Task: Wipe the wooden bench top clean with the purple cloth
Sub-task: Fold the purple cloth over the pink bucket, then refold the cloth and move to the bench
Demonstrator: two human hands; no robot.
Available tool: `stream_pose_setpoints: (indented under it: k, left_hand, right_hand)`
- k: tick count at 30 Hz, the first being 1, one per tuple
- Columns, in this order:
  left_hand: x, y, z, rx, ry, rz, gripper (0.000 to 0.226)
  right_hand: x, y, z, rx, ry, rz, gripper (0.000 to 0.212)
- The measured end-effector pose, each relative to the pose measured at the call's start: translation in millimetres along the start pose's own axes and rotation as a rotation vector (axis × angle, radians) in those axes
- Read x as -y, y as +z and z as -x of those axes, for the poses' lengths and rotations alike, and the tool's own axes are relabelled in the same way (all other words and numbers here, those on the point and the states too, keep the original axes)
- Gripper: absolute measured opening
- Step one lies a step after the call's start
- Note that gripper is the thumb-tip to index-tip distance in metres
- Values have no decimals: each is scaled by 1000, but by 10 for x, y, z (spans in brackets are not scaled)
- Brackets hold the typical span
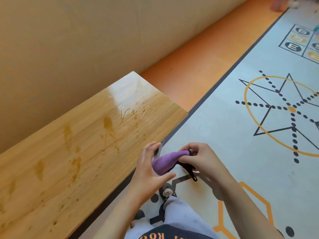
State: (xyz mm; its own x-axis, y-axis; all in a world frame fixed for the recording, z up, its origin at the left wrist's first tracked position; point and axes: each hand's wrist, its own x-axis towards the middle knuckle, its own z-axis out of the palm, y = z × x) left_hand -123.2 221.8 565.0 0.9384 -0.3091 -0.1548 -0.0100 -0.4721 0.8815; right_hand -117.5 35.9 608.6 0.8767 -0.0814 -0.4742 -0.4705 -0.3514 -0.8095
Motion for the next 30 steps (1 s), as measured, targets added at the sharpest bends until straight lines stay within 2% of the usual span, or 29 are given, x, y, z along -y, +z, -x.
stream_pose_setpoints:
  k: [4, 6, 9, 12, 17, 20, 25, 28, 30]
  left_hand:
    - [-21, -202, -119, -16, -26, 57, 30]
    - [-51, -285, -156, -23, -80, 224, 20]
    - [-72, -354, -160, -43, -215, 475, 14]
    - [-52, -392, -140, 1, -350, 674, 20]
    - [-37, -499, -48, -25, -443, 839, 25]
    - [33, -540, 11, -54, -445, 836, 29]
    - [42, -586, 76, -161, -462, 810, 31]
    - [30, -591, 81, -257, -480, 642, 26]
    - [33, -565, 83, -337, -487, 548, 20]
  right_hand:
    - [207, -126, -138, 62, 17, -74, 9]
    - [271, -167, -208, 124, 38, -61, 6]
    - [315, -184, -296, 223, 18, 108, 10]
    - [350, -150, -357, 260, -22, 242, 19]
    - [346, 3, -436, 327, -76, 373, 36]
    - [331, 106, -490, 342, -97, 426, 44]
    - [379, 265, -516, 438, -79, 236, 58]
    - [381, 356, -548, 459, -84, 151, 37]
    - [374, 437, -581, 388, -129, 215, 32]
